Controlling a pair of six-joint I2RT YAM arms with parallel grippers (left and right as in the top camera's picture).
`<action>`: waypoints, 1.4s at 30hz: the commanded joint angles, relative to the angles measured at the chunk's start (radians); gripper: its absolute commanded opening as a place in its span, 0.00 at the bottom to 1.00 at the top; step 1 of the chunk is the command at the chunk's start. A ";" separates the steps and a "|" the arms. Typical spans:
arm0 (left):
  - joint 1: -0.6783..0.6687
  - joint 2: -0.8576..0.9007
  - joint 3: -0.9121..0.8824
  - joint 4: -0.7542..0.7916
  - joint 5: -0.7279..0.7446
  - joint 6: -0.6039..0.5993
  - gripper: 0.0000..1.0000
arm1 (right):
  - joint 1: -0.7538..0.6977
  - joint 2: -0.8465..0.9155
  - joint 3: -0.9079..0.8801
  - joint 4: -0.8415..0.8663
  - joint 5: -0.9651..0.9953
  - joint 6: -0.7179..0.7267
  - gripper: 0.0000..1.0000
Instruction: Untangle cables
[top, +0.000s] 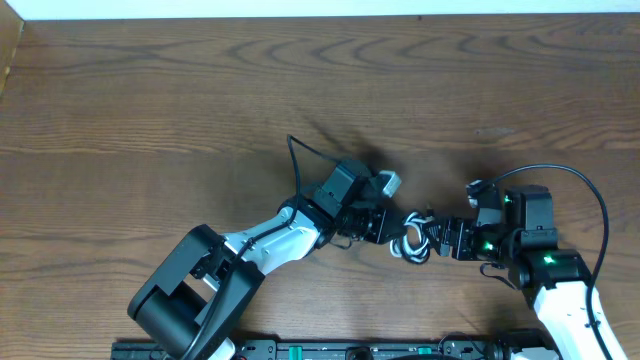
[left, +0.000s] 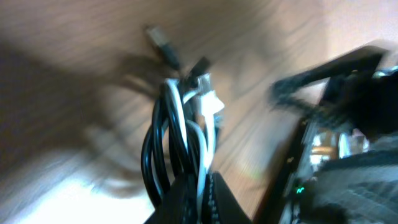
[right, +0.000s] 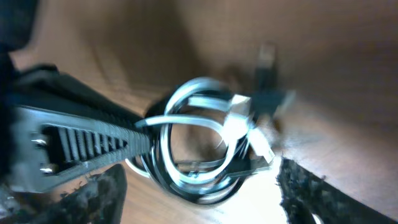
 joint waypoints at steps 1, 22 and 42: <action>-0.001 0.007 0.013 0.076 0.047 -0.070 0.08 | 0.007 0.033 0.018 -0.010 -0.049 0.056 0.62; -0.001 0.007 0.012 0.035 0.051 -0.104 0.08 | 0.230 0.098 0.017 0.066 0.085 -0.156 0.63; 0.019 0.007 0.012 0.035 0.088 -0.146 0.08 | 0.286 0.254 0.016 0.149 0.087 -0.188 0.02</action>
